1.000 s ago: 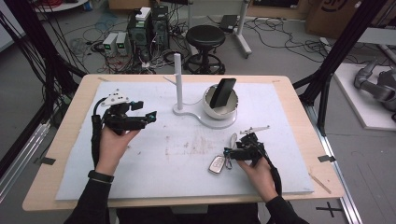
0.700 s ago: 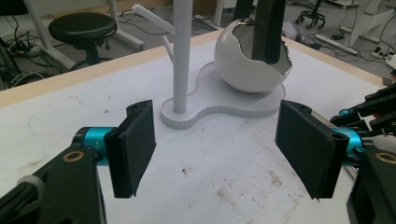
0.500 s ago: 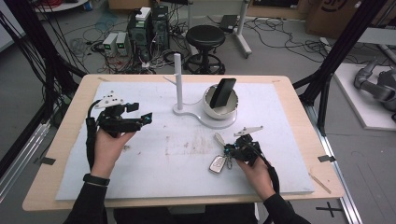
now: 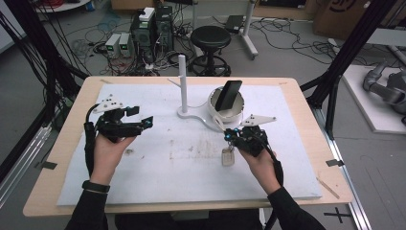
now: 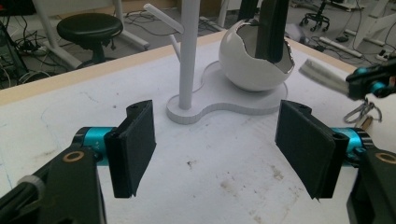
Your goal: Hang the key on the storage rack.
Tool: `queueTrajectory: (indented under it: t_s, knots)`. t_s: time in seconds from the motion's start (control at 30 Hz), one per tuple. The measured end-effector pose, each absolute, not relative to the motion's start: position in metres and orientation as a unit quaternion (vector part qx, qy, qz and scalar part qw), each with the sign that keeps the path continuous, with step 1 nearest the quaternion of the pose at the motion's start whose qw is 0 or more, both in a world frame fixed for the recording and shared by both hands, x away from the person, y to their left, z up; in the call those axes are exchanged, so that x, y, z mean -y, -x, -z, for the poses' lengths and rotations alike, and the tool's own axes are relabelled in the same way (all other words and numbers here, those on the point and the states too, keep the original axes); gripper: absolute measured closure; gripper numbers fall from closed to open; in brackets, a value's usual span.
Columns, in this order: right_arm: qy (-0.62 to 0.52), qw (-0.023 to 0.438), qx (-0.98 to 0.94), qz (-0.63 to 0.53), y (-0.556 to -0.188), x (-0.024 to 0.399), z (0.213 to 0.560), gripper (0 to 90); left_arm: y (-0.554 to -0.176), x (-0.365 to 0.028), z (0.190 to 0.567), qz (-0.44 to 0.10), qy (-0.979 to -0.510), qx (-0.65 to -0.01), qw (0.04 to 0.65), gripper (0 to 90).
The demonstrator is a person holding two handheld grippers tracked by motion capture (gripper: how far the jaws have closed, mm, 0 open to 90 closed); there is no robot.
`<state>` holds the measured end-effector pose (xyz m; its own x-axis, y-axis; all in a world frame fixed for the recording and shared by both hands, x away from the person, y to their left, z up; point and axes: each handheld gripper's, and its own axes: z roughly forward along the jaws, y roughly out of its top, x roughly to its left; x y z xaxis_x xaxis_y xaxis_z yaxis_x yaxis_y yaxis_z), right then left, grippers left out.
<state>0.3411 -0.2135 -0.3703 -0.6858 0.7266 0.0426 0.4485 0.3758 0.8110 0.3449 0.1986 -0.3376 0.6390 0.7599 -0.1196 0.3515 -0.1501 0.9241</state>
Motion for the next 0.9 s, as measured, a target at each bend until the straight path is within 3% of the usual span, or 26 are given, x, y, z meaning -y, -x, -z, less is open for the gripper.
queueTrajectory:
  t_s: [0.5, 0.9]
  knots:
    - [-0.318, 0.211, -0.786, -0.487, -0.364, 0.162, 0.312, 82.9, -0.343, -0.202, 0.334, -0.194, -0.731, -0.377, 0.534, 28.7]
    - [-0.292, 0.255, -0.785, -0.483, -0.387, 0.114, 0.295, 82.9, -0.341, -0.209, 0.334, -0.194, -0.73, -0.379, 0.535, 28.6]
